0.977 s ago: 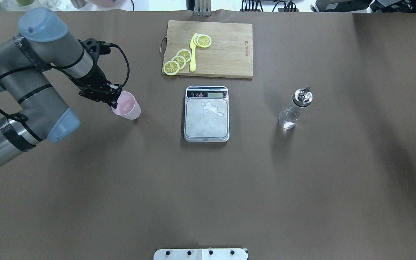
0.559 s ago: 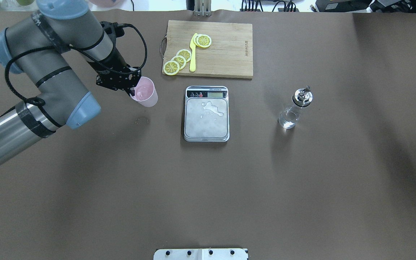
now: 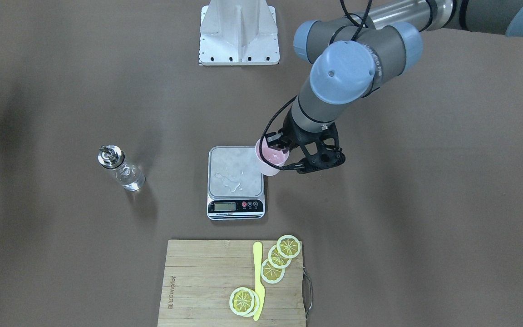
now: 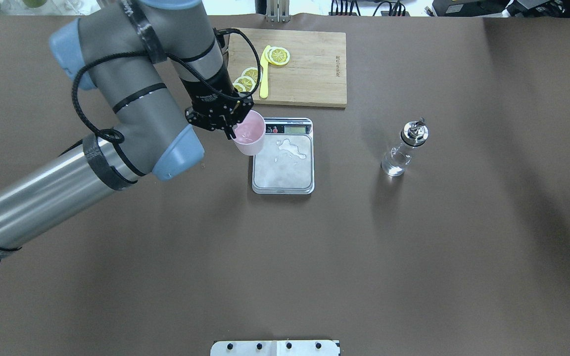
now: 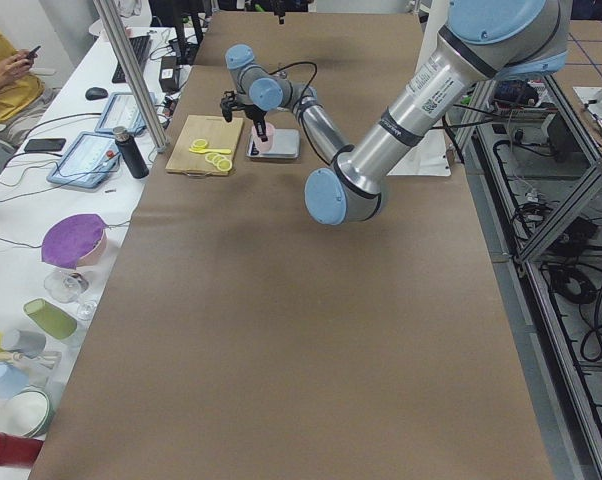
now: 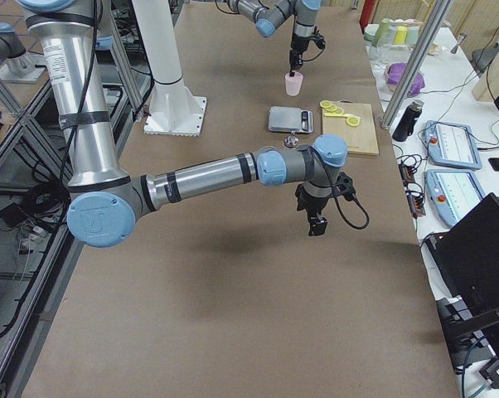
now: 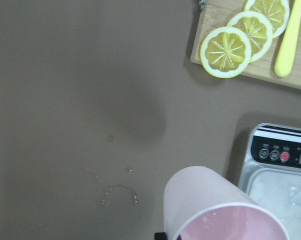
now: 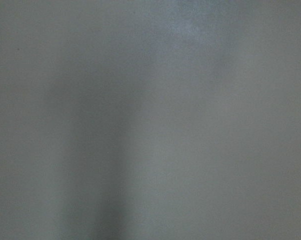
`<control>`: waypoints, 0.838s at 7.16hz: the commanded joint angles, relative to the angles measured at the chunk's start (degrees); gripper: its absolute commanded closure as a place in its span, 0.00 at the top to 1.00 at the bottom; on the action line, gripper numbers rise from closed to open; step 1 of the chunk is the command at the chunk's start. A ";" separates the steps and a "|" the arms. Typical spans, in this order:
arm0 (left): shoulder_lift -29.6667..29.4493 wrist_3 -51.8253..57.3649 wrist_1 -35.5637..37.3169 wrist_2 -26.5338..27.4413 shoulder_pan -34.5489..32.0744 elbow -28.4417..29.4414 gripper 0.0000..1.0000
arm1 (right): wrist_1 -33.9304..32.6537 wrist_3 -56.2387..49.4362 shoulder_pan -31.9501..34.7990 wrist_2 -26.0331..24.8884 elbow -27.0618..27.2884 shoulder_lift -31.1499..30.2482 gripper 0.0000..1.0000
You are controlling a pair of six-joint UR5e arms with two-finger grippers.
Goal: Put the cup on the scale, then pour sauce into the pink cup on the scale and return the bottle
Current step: 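Carry the pink cup with the left gripper onto the scale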
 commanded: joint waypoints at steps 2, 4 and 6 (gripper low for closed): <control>-4.20 -5.18 -0.54 2.55 4.94 3.00 0.00 | 0.90 0.07 -2.18 -1.12 5.91 0.38 1.00; -4.82 -5.45 -7.29 4.04 5.56 8.09 0.00 | 1.08 0.69 -2.81 -0.33 7.69 0.29 1.00; -4.82 -5.36 -8.46 4.04 5.56 8.65 0.00 | 1.08 -0.10 -5.96 -0.24 10.68 0.55 1.00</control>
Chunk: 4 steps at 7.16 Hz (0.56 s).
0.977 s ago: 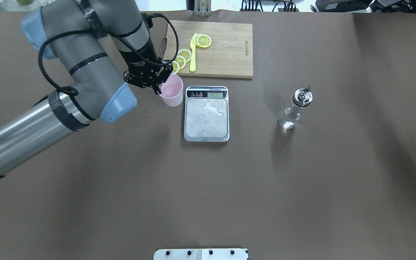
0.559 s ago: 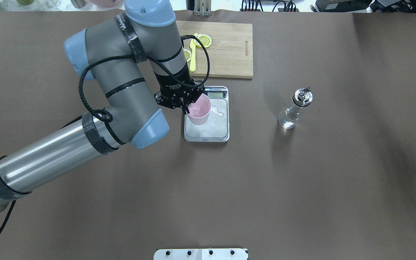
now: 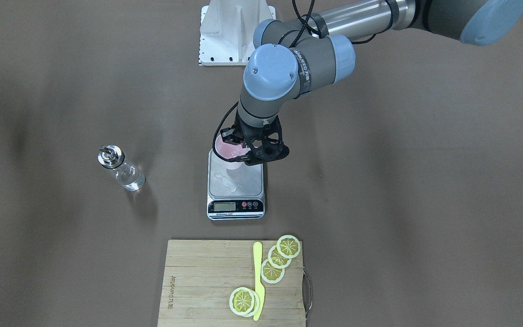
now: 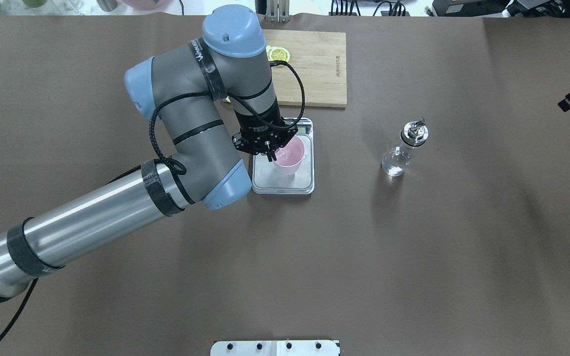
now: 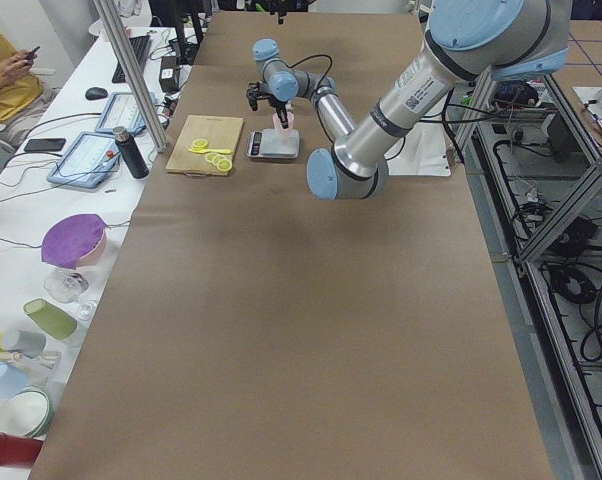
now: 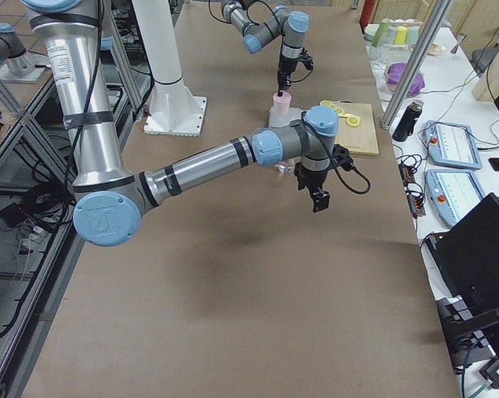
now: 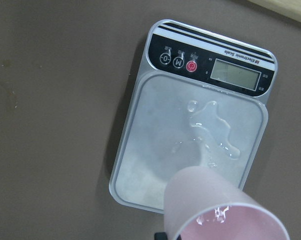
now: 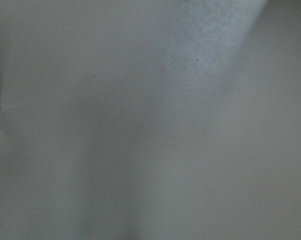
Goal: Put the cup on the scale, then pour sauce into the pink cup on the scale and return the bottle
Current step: 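Carry the pink cup with the left gripper onto the scale, then open the left gripper and lift it off the cup while the right arm moves in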
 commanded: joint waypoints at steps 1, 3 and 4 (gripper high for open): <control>0.02 0.03 -0.96 0.08 0.05 0.58 0.00 | 0.02 -0.31 -2.96 0.07 2.33 1.17 1.00; 0.37 0.21 -0.96 1.82 0.13 0.85 0.00 | 0.02 0.22 -4.37 0.42 3.20 1.26 1.00; 0.38 0.21 -2.27 3.31 0.83 1.46 0.00 | 0.02 0.22 -4.99 0.86 3.39 1.35 1.00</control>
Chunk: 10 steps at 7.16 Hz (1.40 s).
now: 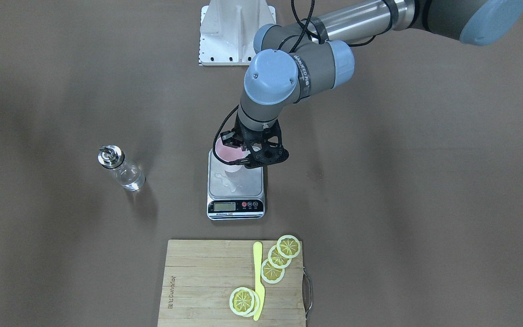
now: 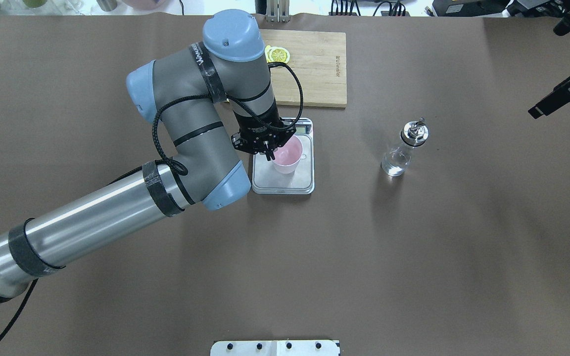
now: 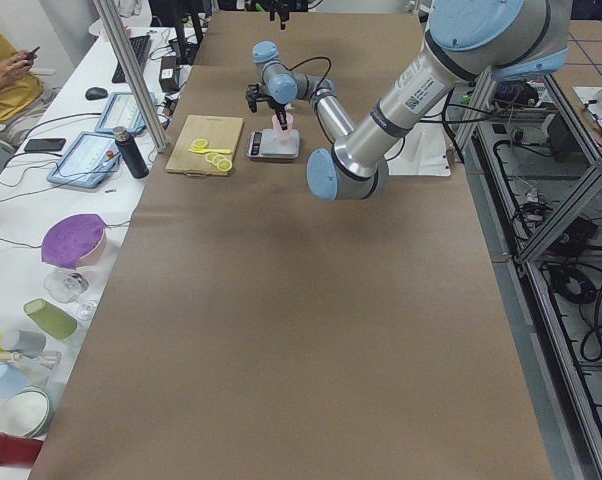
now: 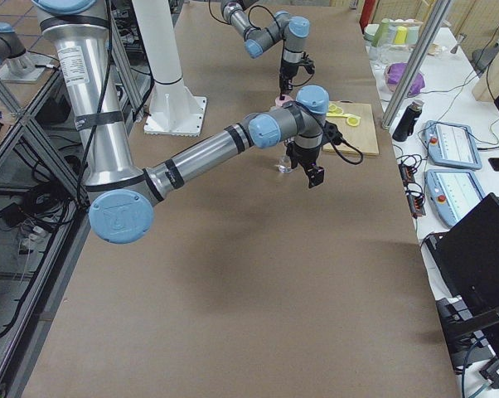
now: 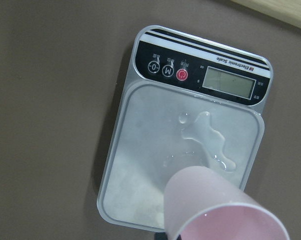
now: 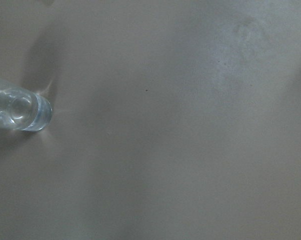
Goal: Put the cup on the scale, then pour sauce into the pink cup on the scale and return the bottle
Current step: 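Open the left gripper and lift it off the cup while the right arm moves in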
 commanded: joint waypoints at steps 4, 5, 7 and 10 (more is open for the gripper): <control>0.26 2.22 -4.02 4.35 0.30 -0.24 1.00 | 0.09 -0.53 -1.58 2.76 0.53 0.14 1.00; 0.26 2.31 -3.94 4.55 -0.13 -0.60 1.00 | 0.26 -0.36 -2.10 2.76 0.70 0.14 1.00; 4.35 2.83 -3.33 2.89 -2.93 -6.01 1.00 | 8.30 0.08 -2.46 2.67 0.62 -1.86 1.00; 9.39 9.93 0.00 -2.84 -9.53 -11.49 1.00 | 22.44 2.81 -3.95 2.76 -1.47 -3.89 0.99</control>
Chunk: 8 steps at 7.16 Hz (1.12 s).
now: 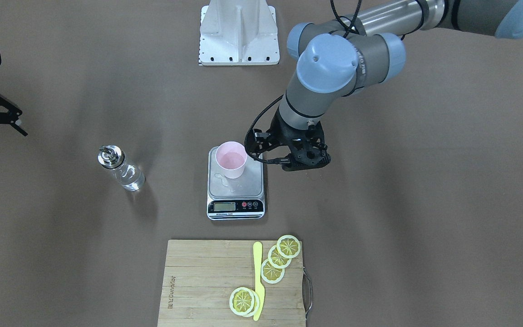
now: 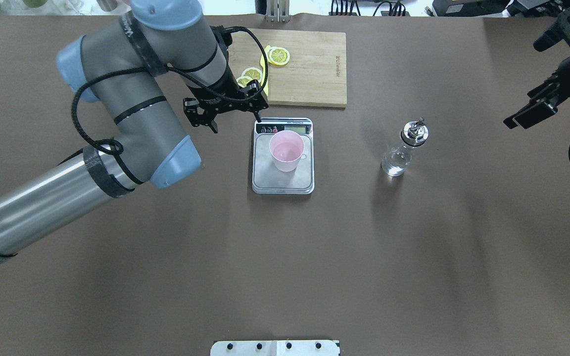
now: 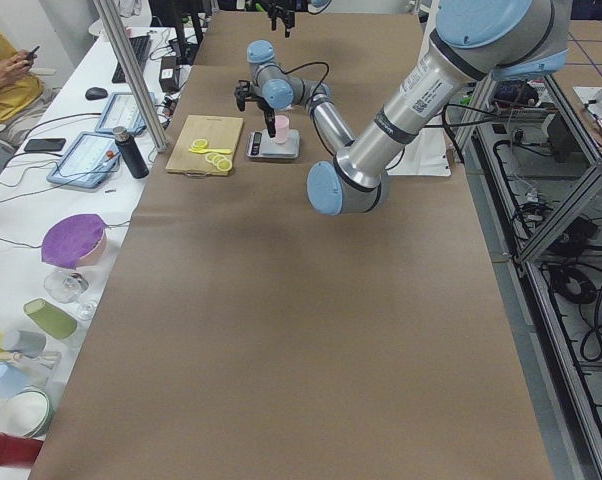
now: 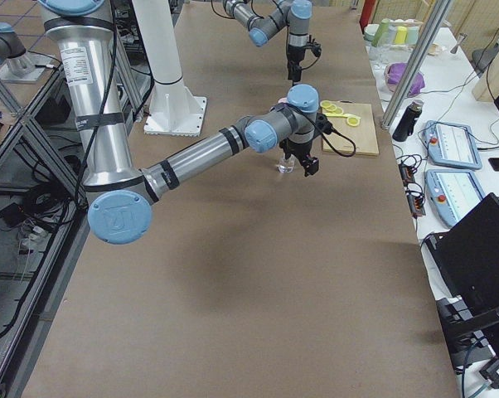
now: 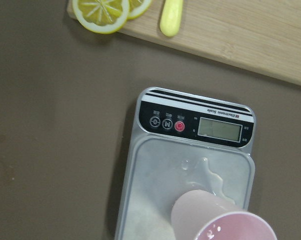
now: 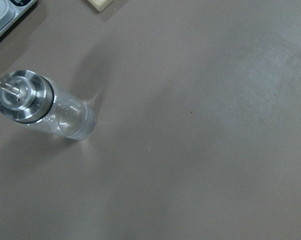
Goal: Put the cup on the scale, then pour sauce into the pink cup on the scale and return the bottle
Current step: 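Open the left gripper and lift it off the cup while the right arm moves in, then withdraw the left gripper while the right gripper approaches the glass sauce bottle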
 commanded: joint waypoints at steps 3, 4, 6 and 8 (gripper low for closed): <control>1.84 12.35 10.11 -2.87 -7.28 -4.17 1.00 | 26.36 10.86 -2.05 -0.39 -7.53 -1.41 0.99; 2.01 13.34 10.39 -2.87 -8.16 -4.09 1.00 | 34.03 14.71 -2.66 -0.48 -12.01 -1.41 0.99; 3.68 15.88 10.39 -3.75 -9.92 -4.17 1.00 | 38.39 24.56 -6.25 -1.18 -13.11 -0.53 0.99; 4.73 17.21 10.39 -4.19 -10.89 -4.17 1.00 | 43.59 28.16 -9.86 -7.05 -12.67 -0.71 0.99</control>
